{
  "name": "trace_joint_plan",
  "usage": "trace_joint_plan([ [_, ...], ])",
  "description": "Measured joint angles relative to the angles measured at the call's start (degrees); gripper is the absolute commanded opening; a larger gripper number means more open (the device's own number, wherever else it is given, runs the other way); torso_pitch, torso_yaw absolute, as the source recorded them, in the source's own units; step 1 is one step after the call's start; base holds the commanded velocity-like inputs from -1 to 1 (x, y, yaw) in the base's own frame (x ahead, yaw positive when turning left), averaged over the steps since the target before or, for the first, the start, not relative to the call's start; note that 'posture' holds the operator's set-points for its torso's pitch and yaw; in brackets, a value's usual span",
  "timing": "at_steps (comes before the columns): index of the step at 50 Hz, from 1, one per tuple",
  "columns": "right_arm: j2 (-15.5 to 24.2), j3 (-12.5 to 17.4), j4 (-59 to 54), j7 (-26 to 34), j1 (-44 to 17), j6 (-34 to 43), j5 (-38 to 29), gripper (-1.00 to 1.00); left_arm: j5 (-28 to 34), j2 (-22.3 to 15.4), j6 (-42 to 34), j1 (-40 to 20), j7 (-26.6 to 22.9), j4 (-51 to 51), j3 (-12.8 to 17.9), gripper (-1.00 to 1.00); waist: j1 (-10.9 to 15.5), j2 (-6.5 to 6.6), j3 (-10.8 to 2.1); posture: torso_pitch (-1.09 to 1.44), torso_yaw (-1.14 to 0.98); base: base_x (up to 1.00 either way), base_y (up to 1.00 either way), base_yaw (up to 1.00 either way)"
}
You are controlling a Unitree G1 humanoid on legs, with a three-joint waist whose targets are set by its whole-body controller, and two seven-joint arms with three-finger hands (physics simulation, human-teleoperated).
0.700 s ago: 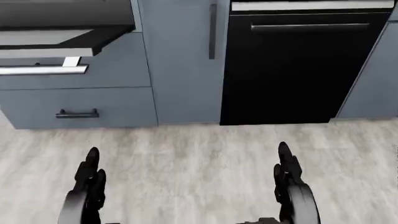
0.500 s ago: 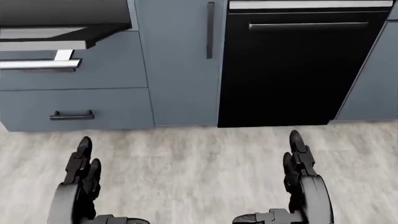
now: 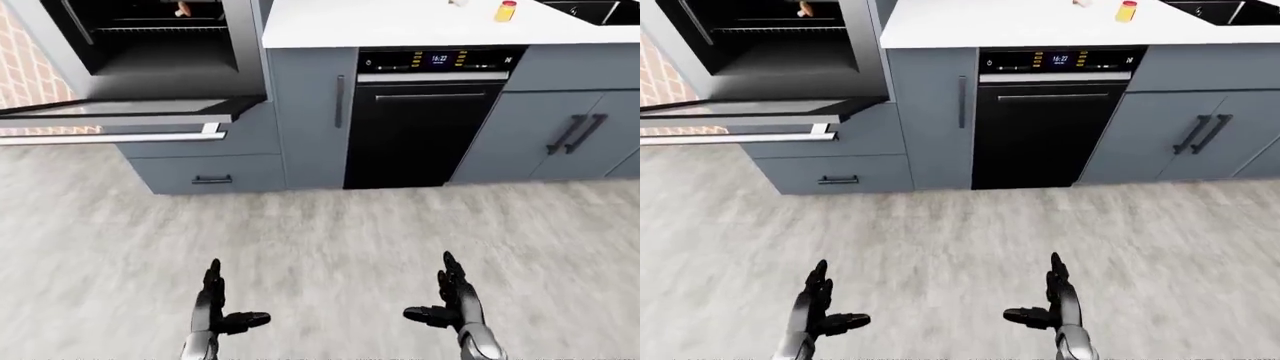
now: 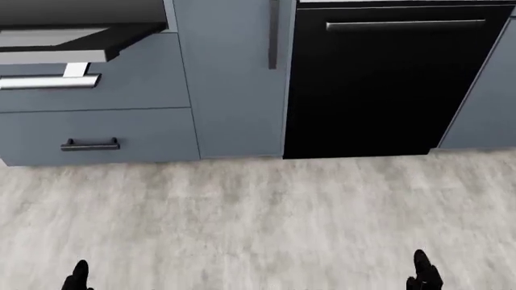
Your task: Close the oven door.
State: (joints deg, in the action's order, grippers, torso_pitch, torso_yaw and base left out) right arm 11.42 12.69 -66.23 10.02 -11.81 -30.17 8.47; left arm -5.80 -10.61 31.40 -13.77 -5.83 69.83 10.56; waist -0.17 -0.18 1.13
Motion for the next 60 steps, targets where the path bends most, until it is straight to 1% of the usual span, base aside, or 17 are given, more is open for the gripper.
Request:
trace_joint_plan([
  [2, 0.5, 0.0, -7.0, 0.5, -1.1, -4.5, 1.2, 1.00, -1.1, 0.2, 3.1, -0.6, -0.6, 4.4, 0.1, 1.00, -0.1, 0.00, 0.21, 0.00, 0.00, 0.00, 0.00, 0.00],
  [4, 0.6, -0.3, -10.3, 0.8, -1.4, -7.5, 2.1, 1.00, -2.4, 0.3, 4.2, -1.0, -1.2, 5.9, 0.3, 1.00, -0.2, -0.07, 0.28, 0.00, 0.00, 0.00, 0.00, 0.00],
  [7, 0.4, -0.5, -11.8, 0.9, -1.0, -9.9, 2.5, 1.00, -3.4, 0.4, 5.7, -1.1, -1.7, 6.8, 0.2, 1.00, -0.3, -0.16, 0.00, 0.00, 0.00, 0.00, 0.00, 0.00],
  [11, 0.1, -0.1, -12.6, 0.3, 0.3, -11.2, 2.0, 1.00, -4.1, 0.5, 6.0, -0.1, -2.5, 8.0, 0.9, 1.00, -0.3, -0.19, -0.29, 0.00, 0.00, 0.00, 0.00, 0.00],
  [17, -0.9, 0.8, -13.6, -0.6, 2.7, -10.3, -0.1, 1.00, -2.5, 1.1, 4.1, 3.6, -1.9, 10.1, 2.3, 1.00, -0.2, -0.25, 0.28, 0.00, 0.00, 0.00, 0.00, 0.00],
  [21, -0.7, 1.5, -14.1, -0.5, 4.6, -9.4, -1.5, 1.00, -0.9, 0.6, 3.5, 5.8, -1.0, 10.6, 2.6, 1.00, -0.1, -0.30, 0.73, 0.00, 0.00, 0.00, 0.00, 0.00],
  [27, 0.0, 3.4, -14.1, -1.0, 7.1, -8.4, -2.5, 1.00, 0.5, 0.7, 3.3, 8.8, -0.7, 10.4, 4.5, 1.00, -0.2, -0.29, 0.62, 0.00, 0.00, 0.00, 0.00, 0.00],
  [29, 0.2, 3.8, -14.1, -1.0, 7.9, -8.0, -2.9, 1.00, 0.0, 0.8, 2.1, 9.6, -1.1, 10.4, 5.8, 1.00, -0.2, -0.31, 0.57, 0.00, 0.00, 0.00, 0.00, 0.00],
  [34, 0.5, 5.2, -14.2, -0.9, 10.0, -7.0, -3.6, 1.00, 0.1, 0.8, -0.5, 11.7, -1.1, 10.9, 7.0, 1.00, -0.1, -0.33, 0.57, 0.00, 0.00, 0.00, 0.00, 0.00],
  [37, 0.5, 5.7, -14.5, -0.9, 11.0, -6.3, -3.8, 1.00, 0.5, 0.8, -1.3, 12.2, -1.4, 11.2, 7.5, 1.00, -0.1, -0.39, 0.67, 0.00, 0.00, 0.00, 0.00, 0.00],
  [41, 0.7, 6.5, -14.6, -1.1, 11.4, -5.3, -4.4, 1.00, 1.4, -0.4, -3.0, 11.8, -1.8, 11.0, 9.1, 1.00, -0.2, -0.43, 0.65, 0.00, 0.00, 0.00, 0.00, 0.00],
  [47, 1.0, 7.7, -14.3, -1.7, 11.4, -4.2, -5.7, 1.00, 2.7, -0.6, -3.1, 11.5, -1.5, 10.5, 10.4, 1.00, -0.3, -0.06, 0.10, 0.00, 0.00, 0.00, 0.06, 0.00],
  [50, 1.1, 8.0, -14.4, -2.0, 11.5, -4.0, -6.2, 1.00, 3.2, 0.2, -2.9, 11.9, -1.9, 10.8, 10.3, 1.00, -0.5, 1.00, -0.12, 0.00, 0.00, 0.00, 0.19, 0.00],
  [53, 0.9, 8.1, -14.2, -2.1, 11.4, -4.1, -6.5, 1.00, 3.4, 0.1, -2.6, 12.2, -2.2, 10.9, 10.3, 1.00, 0.0, 2.80, -0.08, 0.00, 0.00, 0.00, 0.20, 0.00],
  [55, 0.2, 7.9, -14.2, -1.9, 11.4, -4.2, -6.8, 1.00, 3.3, -0.6, -2.6, 12.2, -2.1, 10.8, 10.6, 1.00, 0.3, 1.93, 0.43, 0.00, 0.00, 0.00, 0.20, 0.00],
  [58, -0.2, 7.7, -14.5, -1.5, 11.5, -4.0, -7.2, 1.00, 3.2, -1.0, -2.4, 12.4, -1.7, 10.8, 11.0, 1.00, 0.3, 2.31, 0.33, 0.00, 0.00, 0.00, 0.21, 0.00],
  [60, -0.2, 7.9, -14.6, -1.4, 11.6, -3.9, -7.3, 1.00, 3.2, -0.9, -2.2, 12.4, -1.7, 10.7, 11.0, 1.00, 0.1, 1.90, 0.31, 0.00, 0.00, 0.00, 0.21, 0.00],
])
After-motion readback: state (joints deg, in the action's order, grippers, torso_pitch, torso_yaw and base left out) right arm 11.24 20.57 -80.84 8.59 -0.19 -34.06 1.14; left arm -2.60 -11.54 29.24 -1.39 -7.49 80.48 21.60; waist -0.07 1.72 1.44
